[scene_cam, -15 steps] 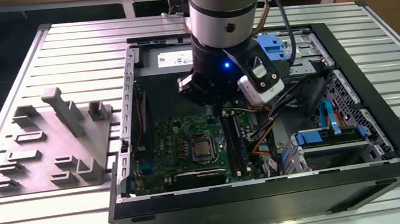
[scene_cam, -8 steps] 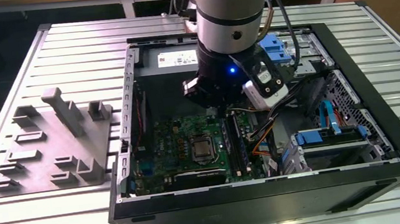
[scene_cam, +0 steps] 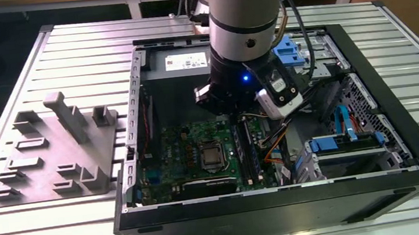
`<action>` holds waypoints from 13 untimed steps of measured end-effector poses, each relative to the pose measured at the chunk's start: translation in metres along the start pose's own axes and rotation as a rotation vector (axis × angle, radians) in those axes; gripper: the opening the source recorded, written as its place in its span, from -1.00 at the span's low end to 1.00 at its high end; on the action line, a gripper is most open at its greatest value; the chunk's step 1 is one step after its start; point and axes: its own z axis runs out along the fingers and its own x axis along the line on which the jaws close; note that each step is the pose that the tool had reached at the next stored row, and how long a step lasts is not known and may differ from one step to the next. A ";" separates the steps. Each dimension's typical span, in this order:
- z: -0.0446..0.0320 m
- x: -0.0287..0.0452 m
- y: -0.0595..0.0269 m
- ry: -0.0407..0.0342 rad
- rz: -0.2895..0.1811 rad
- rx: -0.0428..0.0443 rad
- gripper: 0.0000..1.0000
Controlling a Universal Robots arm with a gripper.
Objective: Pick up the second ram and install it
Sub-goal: 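Insert the second ram into the second slot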
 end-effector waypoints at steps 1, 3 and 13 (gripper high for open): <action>0.0010 -0.0009 -0.0004 0.0000 0.000 -0.0033 -0.77; 0.0038 -0.0019 -0.0009 -0.0004 0.001 -0.0114 -0.77; 0.0188 -0.0066 -0.0057 -0.0014 0.010 -0.0229 -0.77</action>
